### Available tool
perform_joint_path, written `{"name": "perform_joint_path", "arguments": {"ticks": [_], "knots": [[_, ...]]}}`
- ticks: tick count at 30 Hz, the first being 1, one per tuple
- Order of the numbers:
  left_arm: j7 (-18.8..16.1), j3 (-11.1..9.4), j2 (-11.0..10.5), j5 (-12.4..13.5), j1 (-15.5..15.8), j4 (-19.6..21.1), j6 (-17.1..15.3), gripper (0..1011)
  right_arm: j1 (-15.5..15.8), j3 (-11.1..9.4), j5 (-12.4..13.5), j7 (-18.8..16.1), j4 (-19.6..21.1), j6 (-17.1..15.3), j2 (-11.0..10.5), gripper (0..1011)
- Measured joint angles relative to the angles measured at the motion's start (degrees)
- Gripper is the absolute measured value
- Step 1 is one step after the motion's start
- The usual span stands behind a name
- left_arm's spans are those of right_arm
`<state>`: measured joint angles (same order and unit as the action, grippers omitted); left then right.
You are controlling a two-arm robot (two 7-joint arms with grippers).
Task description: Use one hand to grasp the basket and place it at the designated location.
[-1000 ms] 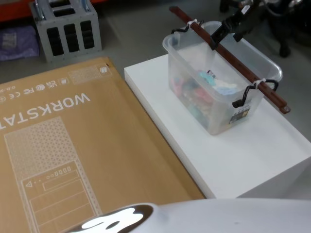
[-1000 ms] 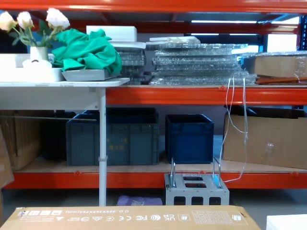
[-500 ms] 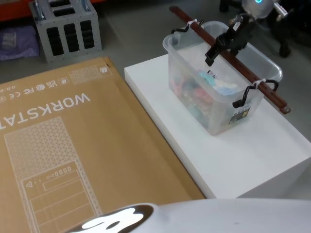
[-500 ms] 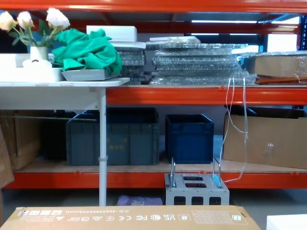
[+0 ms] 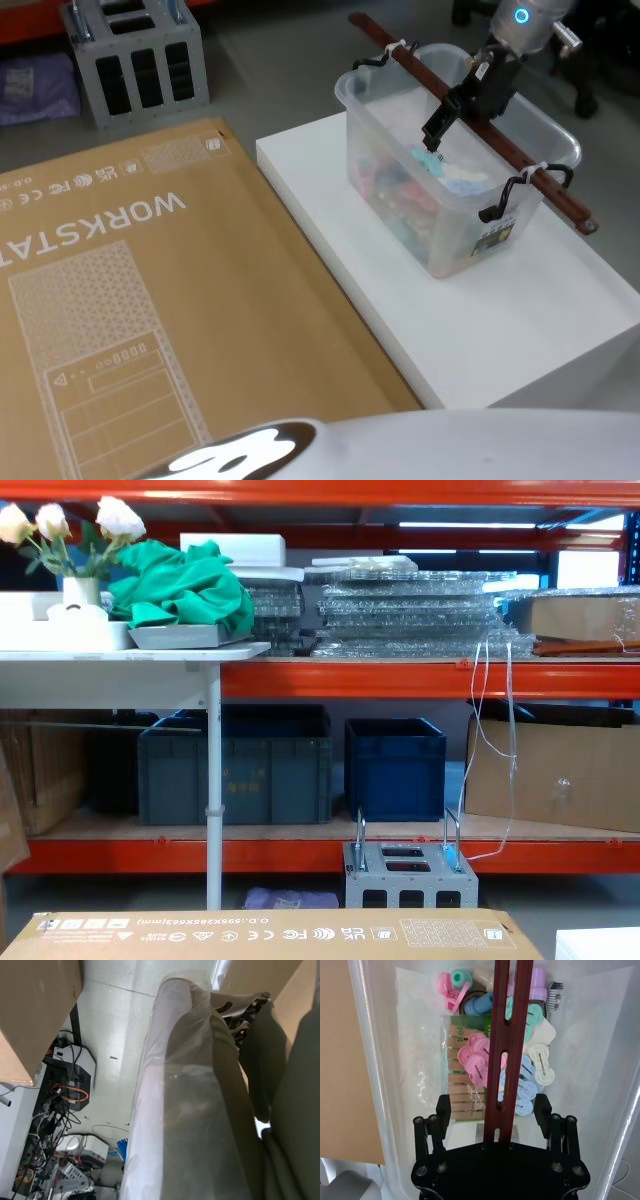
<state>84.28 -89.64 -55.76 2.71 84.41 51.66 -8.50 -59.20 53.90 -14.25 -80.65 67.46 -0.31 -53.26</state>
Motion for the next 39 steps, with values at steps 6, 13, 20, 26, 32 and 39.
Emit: {"name": "perform_joint_path", "arguments": {"ticks": [6,13,20,26,32,39], "knots": [[0.0,0.0,0.0,0.0,0.0,0.0,0.0,0,-0.3,0.6,0.1,0.7,-0.5,0.0,0.1,909],[0.0,0.0,0.0,0.0,0.0,0.0,0.0,0,-0.5,0.9,0.5,1.1,-0.5,0.1,-0.1,780],[0.0,0.0,0.0,0.0,0.0,0.0,0.0,0,-1.0,1.5,0.6,1.4,-0.5,0.1,0.2,497],[0.0,0.0,0.0,0.0,0.0,0.0,0.0,0,-1.3,1.8,0.6,1.4,-0.5,-0.1,0.2,291],[0.0,0.0,0.0,0.0,0.0,0.0,0.0,0,-1.4,2.1,0.7,1.4,-0.3,-0.2,0.2,178],[0.0,0.0,0.0,0.0,0.0,0.0,0.0,0,-1.5,2.2,0.8,1.6,0.0,-0.5,0.1,134]]}}
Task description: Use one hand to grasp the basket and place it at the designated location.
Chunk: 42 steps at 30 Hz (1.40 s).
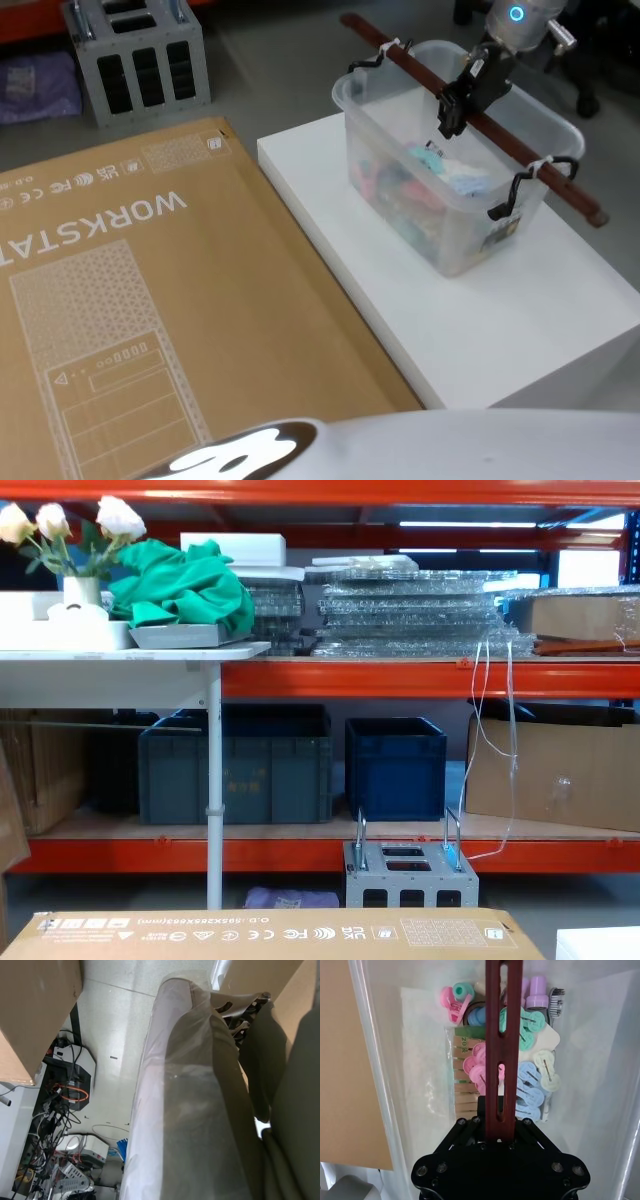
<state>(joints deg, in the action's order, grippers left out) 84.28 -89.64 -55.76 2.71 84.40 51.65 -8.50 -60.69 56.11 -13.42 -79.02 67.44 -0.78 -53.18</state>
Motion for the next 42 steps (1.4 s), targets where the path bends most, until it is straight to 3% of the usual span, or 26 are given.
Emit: {"name": "perform_joint_path", "arguments": {"ticks": [14,28,33,42], "knots": [[0.0,0.0,0.0,0.0,0.0,0.0,0.0,0,-0.5,-1.1,1.0,0.2,2.0,-0.1,-1.5,73],[0.0,0.0,0.0,0.0,0.0,0.0,0.0,0,-1.7,-3.6,5.4,-1.6,4.0,1.4,-3.6,73],[0.0,0.0,0.0,0.0,0.0,0.0,0.0,0,-2.9,-4.3,6.9,-2.6,5.9,2.5,-4.3,73],[0.0,0.0,0.0,0.0,0.0,0.0,0.0,0,-6.0,-4.5,7.3,-4.4,7.7,4.6,-4.2,73]]}}
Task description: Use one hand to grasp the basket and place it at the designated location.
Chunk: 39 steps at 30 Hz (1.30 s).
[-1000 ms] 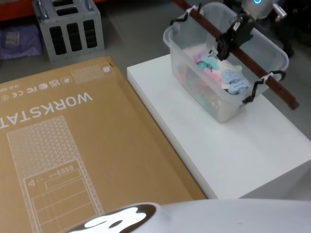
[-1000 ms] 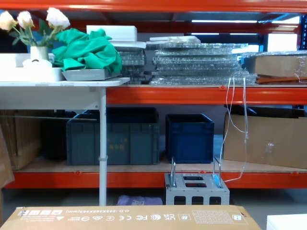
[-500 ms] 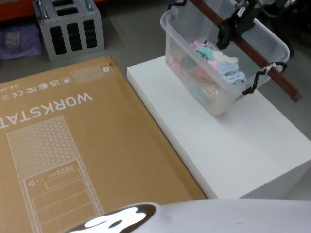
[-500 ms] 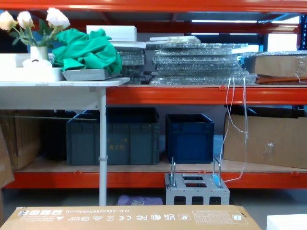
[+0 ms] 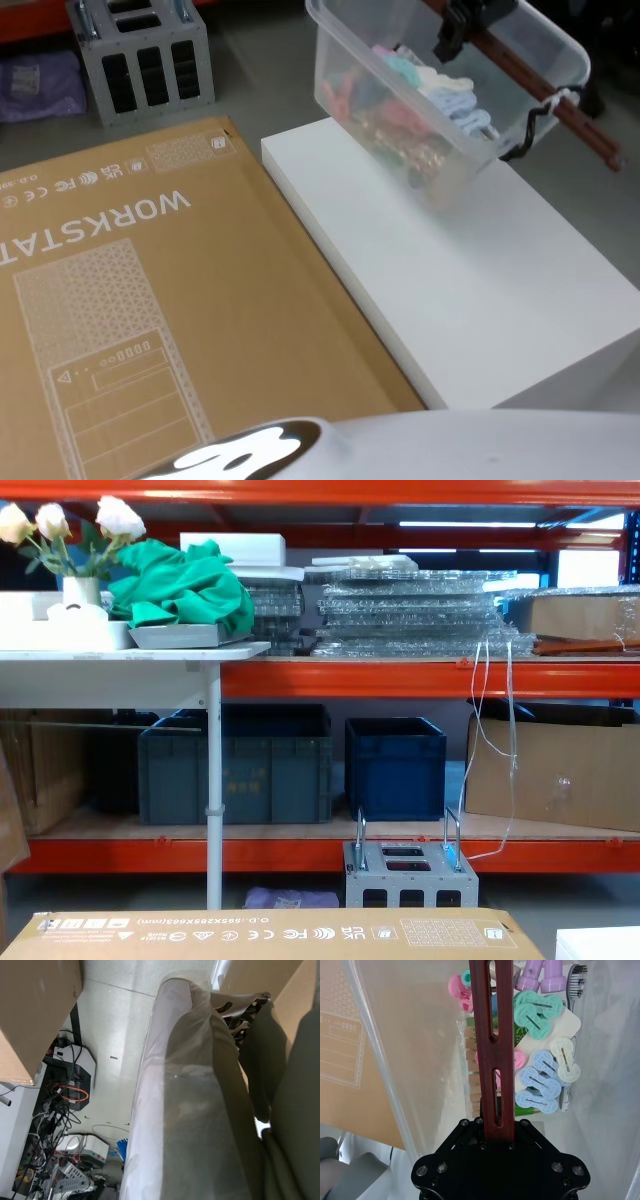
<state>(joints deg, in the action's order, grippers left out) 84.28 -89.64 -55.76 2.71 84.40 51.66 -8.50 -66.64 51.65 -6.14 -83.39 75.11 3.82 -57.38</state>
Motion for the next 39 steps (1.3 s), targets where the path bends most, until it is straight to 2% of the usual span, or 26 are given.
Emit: {"name": "perform_joint_path", "arguments": {"ticks": [6,11,20,39], "knots": [[0.0,0.0,0.0,0.0,0.0,0.0,0.0,0,-2.7,0.7,0.1,-1.7,1.3,2.4,1.2,73],[0.0,0.0,0.0,0.0,0.0,0.0,0.0,0,-3.8,1.3,0.4,-2.5,2.3,3.8,2.1,73],[0.0,0.0,0.0,0.0,0.0,0.0,0.0,0,-5.9,3.1,0.9,-3.9,6.6,6.5,4.3,73],[0.0,0.0,0.0,0.0,0.0,0.0,0.0,0,-8.8,7.1,1.1,-5.0,12.3,9.6,9.9,70]]}}
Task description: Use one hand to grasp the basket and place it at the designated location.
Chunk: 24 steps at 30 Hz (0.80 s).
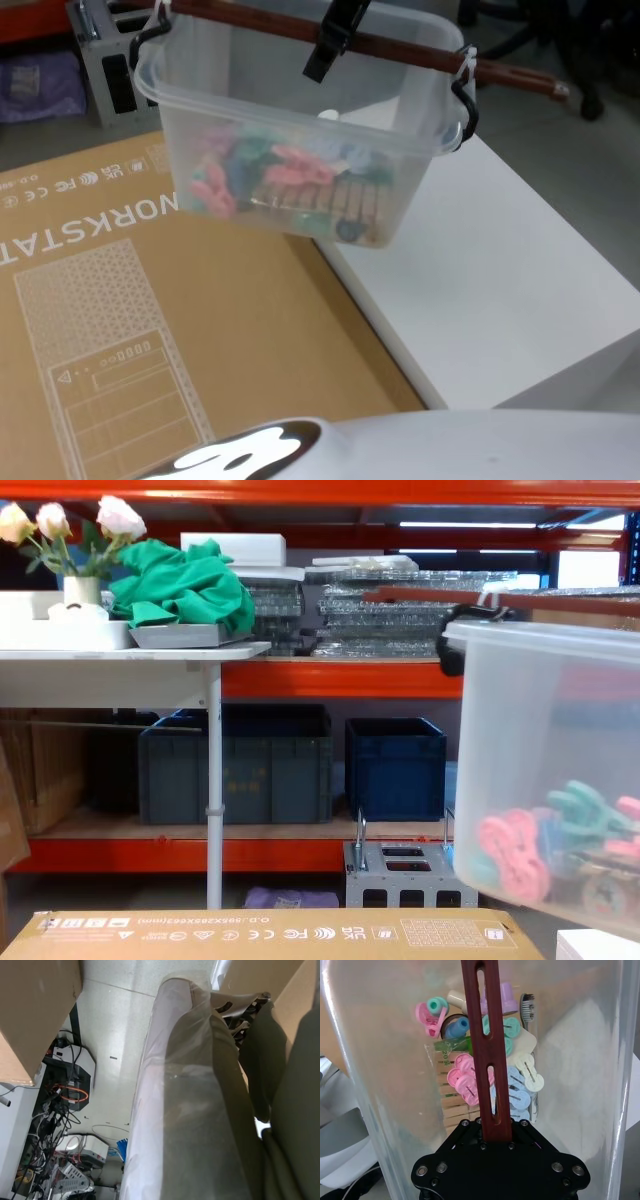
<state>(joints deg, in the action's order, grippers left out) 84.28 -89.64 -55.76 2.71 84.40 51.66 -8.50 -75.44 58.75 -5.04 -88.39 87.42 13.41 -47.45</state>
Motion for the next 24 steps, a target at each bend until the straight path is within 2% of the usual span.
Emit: {"name": "perform_joint_path", "arguments": {"ticks": [13,17,24], "knots": [[0.0,0.0,0.0,0.0,0.0,0.0,0.0,0,-0.4,3.7,-1.2,0.3,2.8,2.1,3.6,70],[0.0,0.0,0.0,0.0,0.0,0.0,0.0,0,-0.4,5.1,-1.4,0.7,4.8,3.8,5.3,71],[0.0,0.0,0.0,0.0,0.0,0.0,0.0,0,-0.1,7.1,-2.1,1.8,7.4,6.3,7.0,70]]}}
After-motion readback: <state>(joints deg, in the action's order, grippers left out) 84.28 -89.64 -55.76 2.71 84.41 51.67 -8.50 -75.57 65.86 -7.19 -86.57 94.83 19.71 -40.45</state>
